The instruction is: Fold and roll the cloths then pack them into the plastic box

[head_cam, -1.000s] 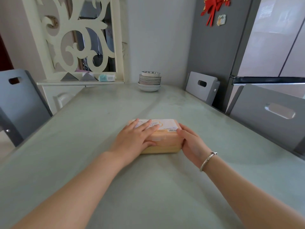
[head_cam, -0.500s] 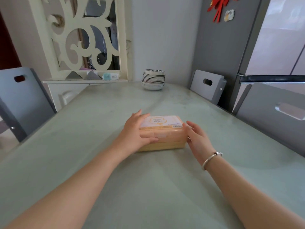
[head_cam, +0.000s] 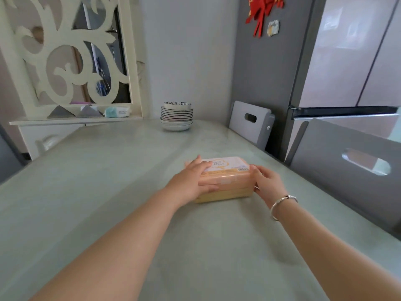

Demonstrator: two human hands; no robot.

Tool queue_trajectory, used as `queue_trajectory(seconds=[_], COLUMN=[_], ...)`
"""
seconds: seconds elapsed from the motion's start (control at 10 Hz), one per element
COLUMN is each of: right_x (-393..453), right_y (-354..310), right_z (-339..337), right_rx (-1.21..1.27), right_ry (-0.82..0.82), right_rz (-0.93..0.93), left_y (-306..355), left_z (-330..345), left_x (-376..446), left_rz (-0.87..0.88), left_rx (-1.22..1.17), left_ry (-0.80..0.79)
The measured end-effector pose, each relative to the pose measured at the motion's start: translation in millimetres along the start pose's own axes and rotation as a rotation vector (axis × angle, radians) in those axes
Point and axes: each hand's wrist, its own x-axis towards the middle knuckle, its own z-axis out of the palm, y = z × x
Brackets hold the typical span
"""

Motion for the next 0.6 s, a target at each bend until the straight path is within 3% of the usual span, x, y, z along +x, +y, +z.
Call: queue_trajectory(seconds=[0.3, 0.6], right_x=[58, 38], right_y=[10, -17], right_z=[-40, -44], right_rx=[-0.025, -0.333], right_ry=[0.146, 0.150], right_rz=[-0.022, -0.008], left_y=[21, 24], left_z=[39, 37], left_x=[86, 47], left_rz=[0.063, -0.032], left_rx=[-0.066, -0.323], left_ry=[0.018, 0.046])
